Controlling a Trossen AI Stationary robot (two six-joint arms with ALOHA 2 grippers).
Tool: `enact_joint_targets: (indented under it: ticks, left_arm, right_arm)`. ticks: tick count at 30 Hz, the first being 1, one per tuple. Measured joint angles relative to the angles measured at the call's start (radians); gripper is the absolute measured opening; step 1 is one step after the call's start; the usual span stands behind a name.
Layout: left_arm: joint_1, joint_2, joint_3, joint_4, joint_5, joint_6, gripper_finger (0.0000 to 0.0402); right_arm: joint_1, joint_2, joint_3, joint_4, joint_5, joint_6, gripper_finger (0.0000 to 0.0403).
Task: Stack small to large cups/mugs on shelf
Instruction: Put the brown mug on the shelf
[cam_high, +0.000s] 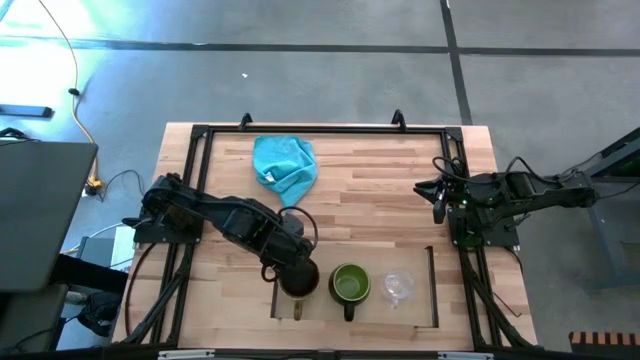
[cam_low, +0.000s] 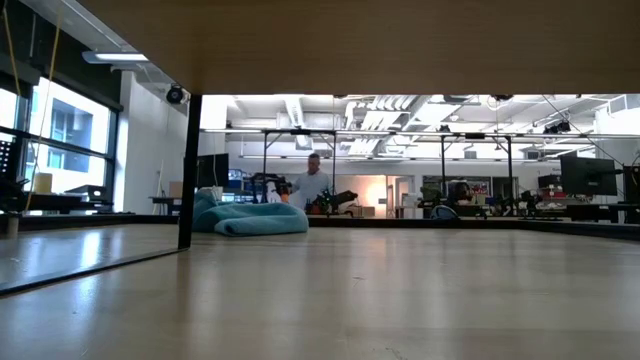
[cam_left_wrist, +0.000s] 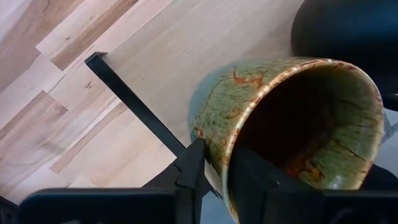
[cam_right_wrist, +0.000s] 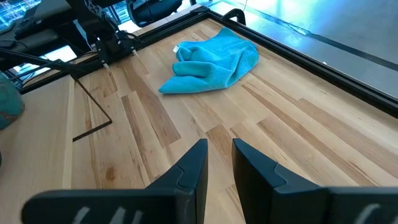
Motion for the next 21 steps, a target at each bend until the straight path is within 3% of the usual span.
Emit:
enact_joint_targets:
  ticks: [21]
  left_arm:
    - [0.0, -0.001, 0.0, 0.003, 0.003, 0.009, 0.0051]
  right_arm:
    - [0.0, 0.0, 0.0, 0.0, 0.0, 0.001, 0.0064]
